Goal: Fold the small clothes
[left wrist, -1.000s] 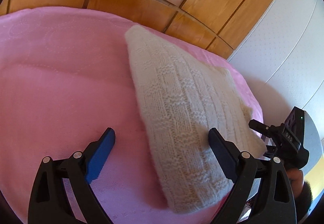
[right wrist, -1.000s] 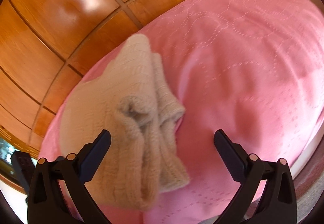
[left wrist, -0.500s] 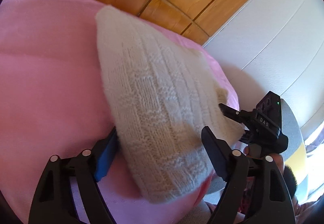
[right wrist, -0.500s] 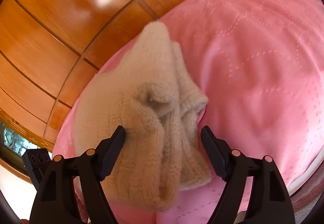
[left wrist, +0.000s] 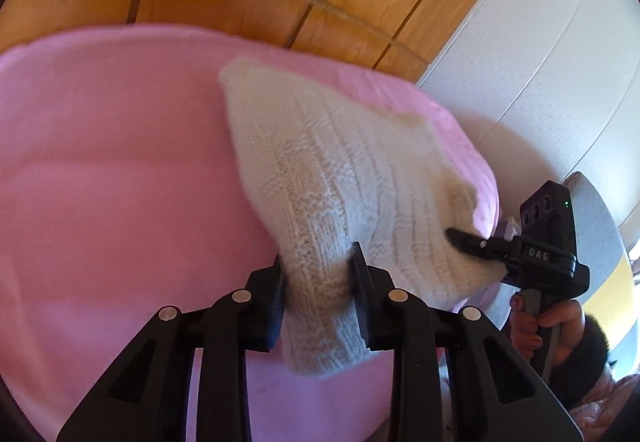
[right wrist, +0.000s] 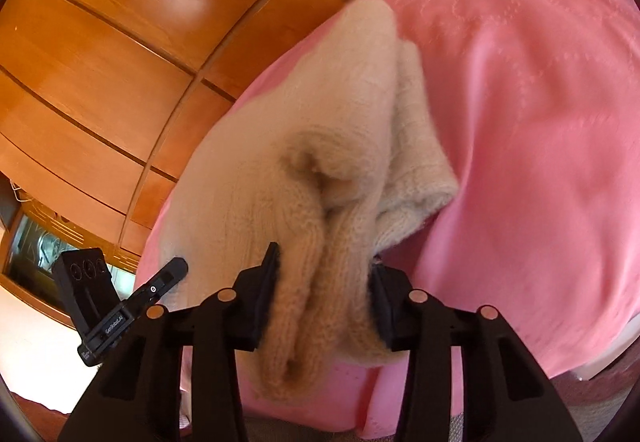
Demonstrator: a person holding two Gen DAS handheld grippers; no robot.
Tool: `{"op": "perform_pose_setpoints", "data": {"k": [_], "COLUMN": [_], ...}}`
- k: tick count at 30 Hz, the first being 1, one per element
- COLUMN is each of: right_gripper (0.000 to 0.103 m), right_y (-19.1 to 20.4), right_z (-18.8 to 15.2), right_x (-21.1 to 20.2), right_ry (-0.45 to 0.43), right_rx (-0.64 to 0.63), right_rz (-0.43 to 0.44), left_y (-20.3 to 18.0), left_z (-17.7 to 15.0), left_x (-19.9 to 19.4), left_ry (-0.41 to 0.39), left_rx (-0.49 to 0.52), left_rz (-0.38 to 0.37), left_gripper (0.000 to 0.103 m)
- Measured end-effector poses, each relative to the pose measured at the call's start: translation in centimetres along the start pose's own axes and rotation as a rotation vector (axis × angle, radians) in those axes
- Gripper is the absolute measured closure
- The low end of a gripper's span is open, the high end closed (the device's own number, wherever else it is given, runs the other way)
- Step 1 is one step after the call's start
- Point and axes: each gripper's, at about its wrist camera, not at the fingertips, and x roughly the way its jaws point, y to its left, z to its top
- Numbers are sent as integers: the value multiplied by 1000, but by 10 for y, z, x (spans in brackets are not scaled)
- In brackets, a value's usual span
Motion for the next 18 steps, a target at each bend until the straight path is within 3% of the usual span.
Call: {"op": "perform_pose_setpoints", "data": {"k": [1,2,4,7,13,16,18], "right_gripper": [44,43,42,37,25,25,31], "right_y": [-4,-12,-22,-25,-22,-17,-13], "right_z": [-1,-1,0,5,20,28,33], "right_x": [1,2,0,-4,4,11,16], "right_ry": [-5,-13,-35,-70,-102,-112,-122], "right_rx": [16,55,126,138,142,129,128], "right_rz": [4,15,63,54,32,2,-12], "left_y": [4,6,4,4,20,22,15], "left_z": [-2,-3,0,8,22,28,30], "left_x": [0,-1,1,9,35,45,48], "left_ry": [-2,-11,-31,-20,49,64,80], "left_rx": [-22,-34,-34,-26,-183,-218,-196], "left_rz": [1,10,35,48,-77,-101,-102], "left_gripper": [58,41,30,26,11,9,10]}}
